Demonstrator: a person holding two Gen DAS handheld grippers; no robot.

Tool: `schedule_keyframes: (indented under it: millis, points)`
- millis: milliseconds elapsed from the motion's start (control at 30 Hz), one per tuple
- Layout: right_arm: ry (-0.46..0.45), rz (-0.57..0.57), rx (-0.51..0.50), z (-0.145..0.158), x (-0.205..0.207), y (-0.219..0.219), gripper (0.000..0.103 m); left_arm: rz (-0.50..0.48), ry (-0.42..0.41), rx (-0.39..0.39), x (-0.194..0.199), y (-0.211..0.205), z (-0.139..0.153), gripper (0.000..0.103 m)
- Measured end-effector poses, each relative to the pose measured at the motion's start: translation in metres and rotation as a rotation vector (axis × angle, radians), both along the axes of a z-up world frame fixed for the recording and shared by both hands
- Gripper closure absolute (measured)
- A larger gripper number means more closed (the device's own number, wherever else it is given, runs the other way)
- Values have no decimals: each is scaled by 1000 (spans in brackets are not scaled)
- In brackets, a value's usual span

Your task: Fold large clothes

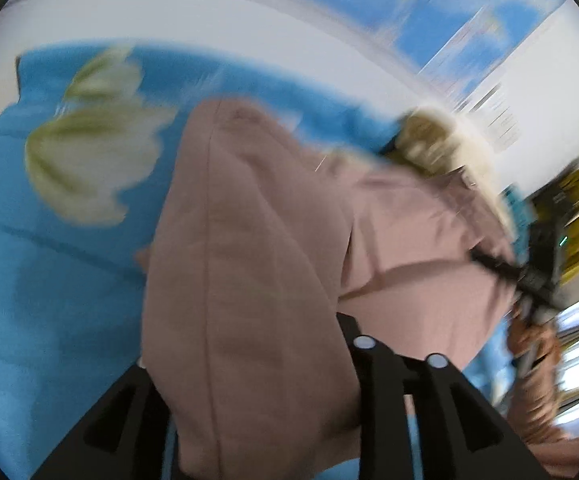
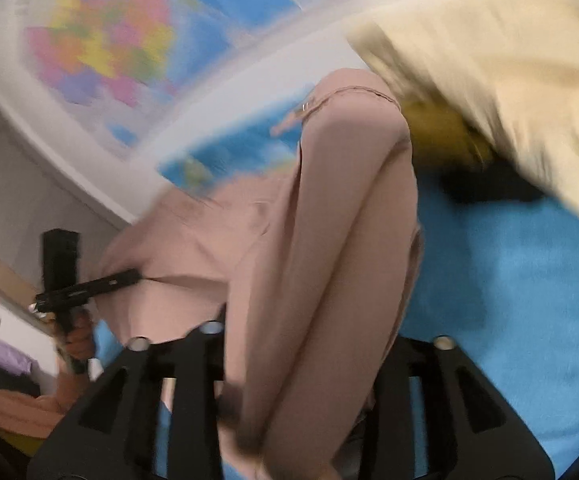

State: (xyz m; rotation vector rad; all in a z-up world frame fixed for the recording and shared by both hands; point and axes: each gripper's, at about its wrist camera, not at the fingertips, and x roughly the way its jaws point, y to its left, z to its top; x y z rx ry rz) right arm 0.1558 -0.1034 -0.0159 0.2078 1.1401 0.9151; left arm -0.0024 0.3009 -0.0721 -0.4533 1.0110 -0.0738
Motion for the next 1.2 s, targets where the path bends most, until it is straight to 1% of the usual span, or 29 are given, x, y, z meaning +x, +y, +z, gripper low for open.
schedule_keyframes:
  millis: [33, 67, 100, 133, 167, 200, 233, 333, 400, 433, 467, 500, 533, 567, 600, 633, 700, 767, 800, 833, 867, 900, 933, 967, 1000, 1067, 1100, 1133, 1200]
  points:
    - [7, -13, -49, -11, 2, -1, 44, 7, 30, 20, -1, 2, -7, 63]
    - [7, -22, -72, -14, 1, -3, 31, 7, 29, 11, -5, 4, -10, 63]
    - [-1, -44, -88, -14, 1, -9, 28, 4, 20, 3, -9, 7, -9, 62]
    - [-18, -58, -85, -9, -2, -15, 26, 11, -5, 17, -17, 10, -2, 53]
    - [-38, -70, -86, -3, -4, -19, 22, 37, -45, 66, -26, 12, 8, 45]
    - [-80, -97, -102, 7, -6, -26, 17, 65, -96, 119, -35, 14, 17, 34]
    - [-129, -117, -115, 17, -9, -31, 9, 91, -148, 174, -44, 15, 27, 26]
    - [-243, -101, -138, 39, -18, -29, 7, 46, -212, 218, -47, 8, 46, 21]
    - [-284, -52, -176, 41, -19, -16, 8, -1, -175, 260, -32, -3, 43, 21]
    - [-297, -29, -203, 39, -19, -7, 11, -30, -146, 288, -22, -11, 36, 23]
    - [-296, -14, -226, 35, -17, 3, 23, -41, -128, 316, -15, -17, 30, 27]
    - [-283, -1, -260, 28, -13, 12, 34, -43, -100, 360, -4, -22, 20, 40]
    - [-273, 1, -282, 23, -10, 18, 63, -45, -73, 387, 7, -25, 11, 54]
    - [-260, 9, -303, 17, -5, 23, 89, -39, -63, 388, 13, -23, 7, 59]
    - [-254, 11, -293, 18, -3, 24, 94, -31, -68, 370, 18, -19, 6, 71]
    - [-244, 4, -256, 22, 0, 20, 96, -24, -74, 354, 19, -15, 6, 83]
    - [-257, -23, -147, 41, 0, 10, 96, -6, -111, 279, 19, -4, 17, 94]
    - [-247, -72, -19, 55, 6, -5, 96, 15, -159, 235, 20, 0, 28, 97]
    - [-235, -94, -1, 54, 12, -9, 96, 29, -169, 232, 23, 2, 30, 97]
    - [-217, -108, -33, 45, 19, -6, 95, 34, -160, 236, 29, 1, 27, 97]
    - [-192, -96, -89, 32, 25, 1, 91, 36, -137, 245, 34, 0, 22, 95]
    - [-146, -81, -135, 17, 31, 7, 84, 40, -116, 259, 38, -1, 16, 88]
    - [-103, -78, -169, 4, 35, 9, 70, 42, -97, 274, 39, -2, 11, 78]
    - [-80, -75, -175, -1, 35, 11, 64, 52, -79, 284, 38, 1, 5, 71]
    - [-65, -74, -158, -4, 35, 8, 58, 70, -76, 277, 32, 5, 4, 59]
    - [-54, -110, -98, 2, 31, -9, 12, 95, -114, 233, 13, 17, 9, 50]
    - [-72, -138, -63, 8, 28, -22, 6, 109, -126, 200, 1, 26, 12, 40]
    - [-78, -147, -48, 11, 25, -27, 5, 130, -131, 170, -11, 35, 15, 35]
    - [-52, -159, -8, 11, 23, -44, 5, 153, -140, 127, -30, 46, 16, 32]
